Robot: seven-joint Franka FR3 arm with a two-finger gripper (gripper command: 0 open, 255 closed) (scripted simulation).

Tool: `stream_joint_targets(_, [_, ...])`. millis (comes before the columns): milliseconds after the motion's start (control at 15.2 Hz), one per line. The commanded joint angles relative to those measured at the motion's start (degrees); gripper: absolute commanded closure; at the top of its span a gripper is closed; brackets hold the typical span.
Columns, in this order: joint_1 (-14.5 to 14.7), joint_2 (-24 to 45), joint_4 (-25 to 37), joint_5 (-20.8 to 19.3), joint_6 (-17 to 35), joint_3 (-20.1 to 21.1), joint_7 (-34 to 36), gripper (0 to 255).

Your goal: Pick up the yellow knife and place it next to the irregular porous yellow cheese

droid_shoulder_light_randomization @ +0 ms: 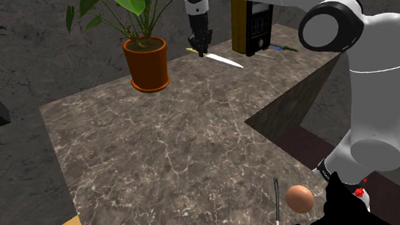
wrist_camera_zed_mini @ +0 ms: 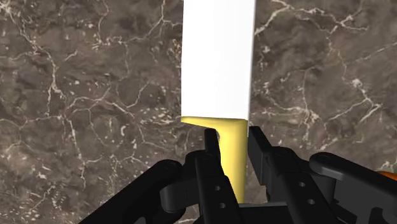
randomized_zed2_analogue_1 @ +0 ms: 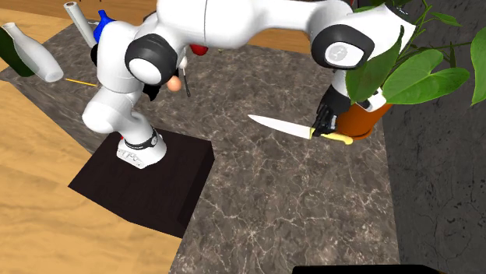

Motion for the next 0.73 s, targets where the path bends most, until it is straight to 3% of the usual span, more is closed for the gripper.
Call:
stream_joint_targets(0, [0.1,0.1,1.9,0.0,-1.8,0.0,-0.1,255])
stream_joint_targets(66, [0.1,0.3,3.0,0.0,-2.7,0.0,-0.2,255])
stream_joint_targets(330, [2.1,-8.8,-11.4,0.5,2.3,1.2,3.6,255])
stream_joint_targets(660, [4.7,-17.4,-23.8,1.5,5.9,2.9,8.3,255])
